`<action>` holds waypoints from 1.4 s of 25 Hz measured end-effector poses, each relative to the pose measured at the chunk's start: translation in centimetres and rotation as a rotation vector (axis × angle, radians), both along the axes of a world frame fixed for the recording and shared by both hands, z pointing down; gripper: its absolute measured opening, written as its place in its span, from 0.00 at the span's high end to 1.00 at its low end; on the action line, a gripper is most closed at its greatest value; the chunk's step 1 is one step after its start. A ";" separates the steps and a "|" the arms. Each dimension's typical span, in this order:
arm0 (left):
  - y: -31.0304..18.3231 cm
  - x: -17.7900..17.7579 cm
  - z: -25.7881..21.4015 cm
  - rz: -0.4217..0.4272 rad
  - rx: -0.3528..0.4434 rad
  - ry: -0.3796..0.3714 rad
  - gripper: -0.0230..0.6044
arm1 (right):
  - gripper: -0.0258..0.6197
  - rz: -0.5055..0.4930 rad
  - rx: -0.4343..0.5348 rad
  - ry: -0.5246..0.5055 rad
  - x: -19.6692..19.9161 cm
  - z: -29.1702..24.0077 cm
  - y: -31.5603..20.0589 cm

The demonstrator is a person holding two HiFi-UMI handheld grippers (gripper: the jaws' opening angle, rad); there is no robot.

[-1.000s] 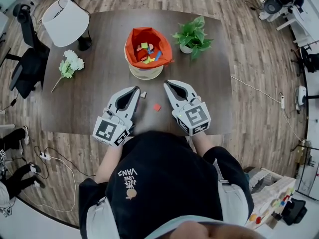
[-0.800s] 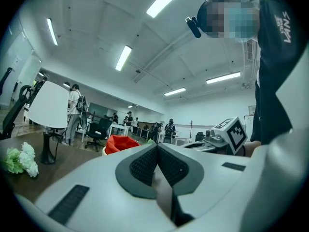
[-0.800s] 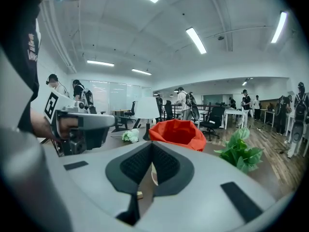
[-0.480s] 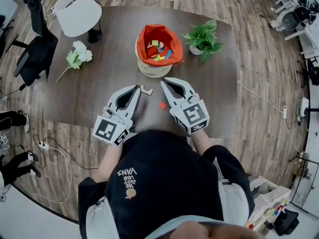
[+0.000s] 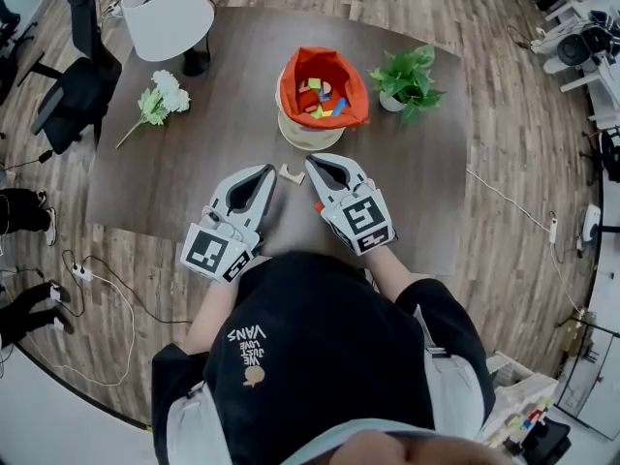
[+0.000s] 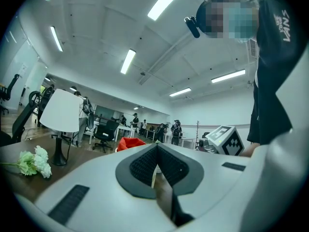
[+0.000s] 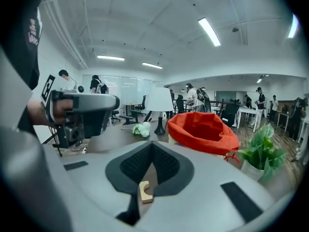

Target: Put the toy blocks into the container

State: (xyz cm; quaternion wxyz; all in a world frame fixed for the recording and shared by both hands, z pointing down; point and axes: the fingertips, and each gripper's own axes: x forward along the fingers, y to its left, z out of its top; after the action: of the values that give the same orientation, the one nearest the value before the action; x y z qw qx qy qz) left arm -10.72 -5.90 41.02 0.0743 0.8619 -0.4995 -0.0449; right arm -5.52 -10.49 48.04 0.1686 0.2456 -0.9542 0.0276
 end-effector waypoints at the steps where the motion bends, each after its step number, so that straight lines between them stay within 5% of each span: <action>1: 0.0 0.0 0.0 0.000 0.000 0.000 0.95 | 0.93 -0.003 -0.007 0.003 -0.2 0.4 0.0; 26: 0.0 -0.5 0.5 -0.021 -0.013 0.019 0.95 | 0.93 -0.111 -0.126 0.180 -3.1 8.8 1.1; 30: 0.1 -0.6 0.5 -0.027 -0.015 0.022 0.95 | 0.80 -0.128 -0.150 0.221 -3.3 10.2 1.4; 35: 0.1 -0.6 0.4 -0.027 -0.015 0.024 0.95 | 0.77 -0.150 -0.175 0.271 -3.5 12.0 1.6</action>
State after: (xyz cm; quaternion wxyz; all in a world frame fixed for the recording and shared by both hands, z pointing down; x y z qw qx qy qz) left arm -11.36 -5.83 41.47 0.0862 0.8539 -0.5105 -0.0527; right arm -9.01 -8.92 60.06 0.3182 0.1594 -0.9323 0.0644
